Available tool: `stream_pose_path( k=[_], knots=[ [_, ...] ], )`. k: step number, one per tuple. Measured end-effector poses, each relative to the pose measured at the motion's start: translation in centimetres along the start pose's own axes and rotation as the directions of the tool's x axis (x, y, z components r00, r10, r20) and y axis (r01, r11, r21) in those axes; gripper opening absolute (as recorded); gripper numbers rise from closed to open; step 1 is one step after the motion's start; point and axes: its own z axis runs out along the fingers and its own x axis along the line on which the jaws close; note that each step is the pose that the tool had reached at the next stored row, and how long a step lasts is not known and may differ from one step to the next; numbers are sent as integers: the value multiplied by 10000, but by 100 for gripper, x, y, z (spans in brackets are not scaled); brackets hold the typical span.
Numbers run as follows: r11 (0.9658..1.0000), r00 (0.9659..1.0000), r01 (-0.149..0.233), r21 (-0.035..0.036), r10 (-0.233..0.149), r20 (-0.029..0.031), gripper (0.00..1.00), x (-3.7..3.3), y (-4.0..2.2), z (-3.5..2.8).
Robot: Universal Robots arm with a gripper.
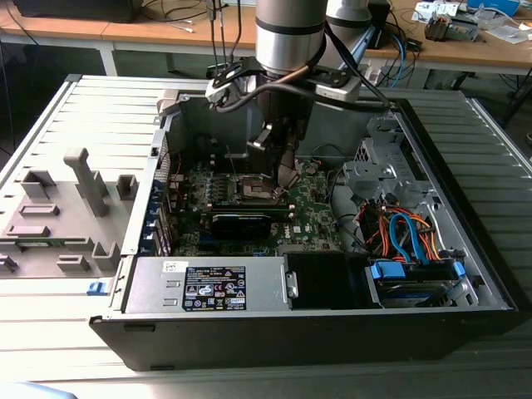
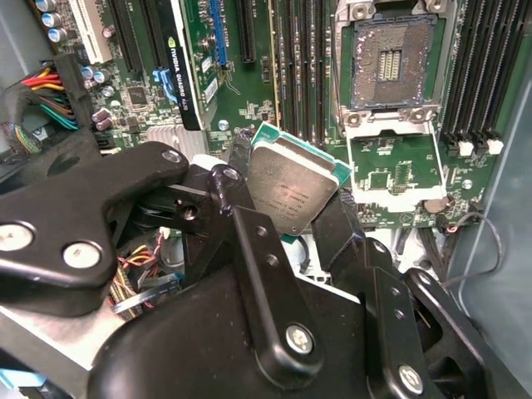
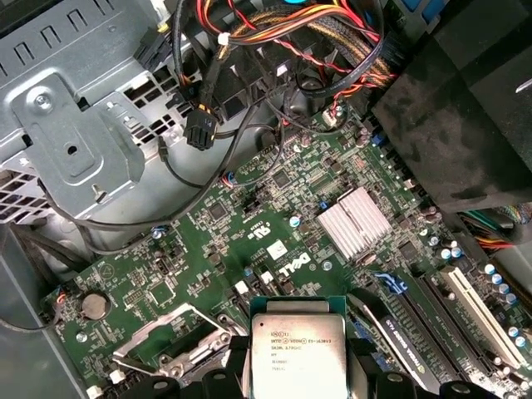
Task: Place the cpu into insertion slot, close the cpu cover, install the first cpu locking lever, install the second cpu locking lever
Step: 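Place the cpu into insertion slot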
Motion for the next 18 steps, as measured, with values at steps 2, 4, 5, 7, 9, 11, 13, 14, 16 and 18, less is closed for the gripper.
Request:
stream_pose_path(
  k=[2,4,5,7,9,11,13,14,16,18],
  knots=[
    [9998,9998,209,1,-209,-26,55,0,-2,1],
    [9987,9987,514,-10,-514,-44,55,-2,-4,2],
    [9976,9976,696,-16,-696,-56,55,-2,-3,3],
    [9960,9960,888,-23,-888,-68,55,-2,-4,4],
    [9939,9939,1103,-31,-1103,-83,55,-2,-4,6],
    [9917,9917,1282,-37,-1282,-96,55,-2,-4,8],
    [9897,9896,1434,-25,-1434,-145,55,-4,-5,9],
    [9891,9888,1473,10,-1473,-224,55,-3,-5,10],
    [9879,9872,1546,92,-1541,-408,55,-4,-8,17],
    [9772,9764,2120,68,-2115,-444,55,-4,-9,29]
  ],
)
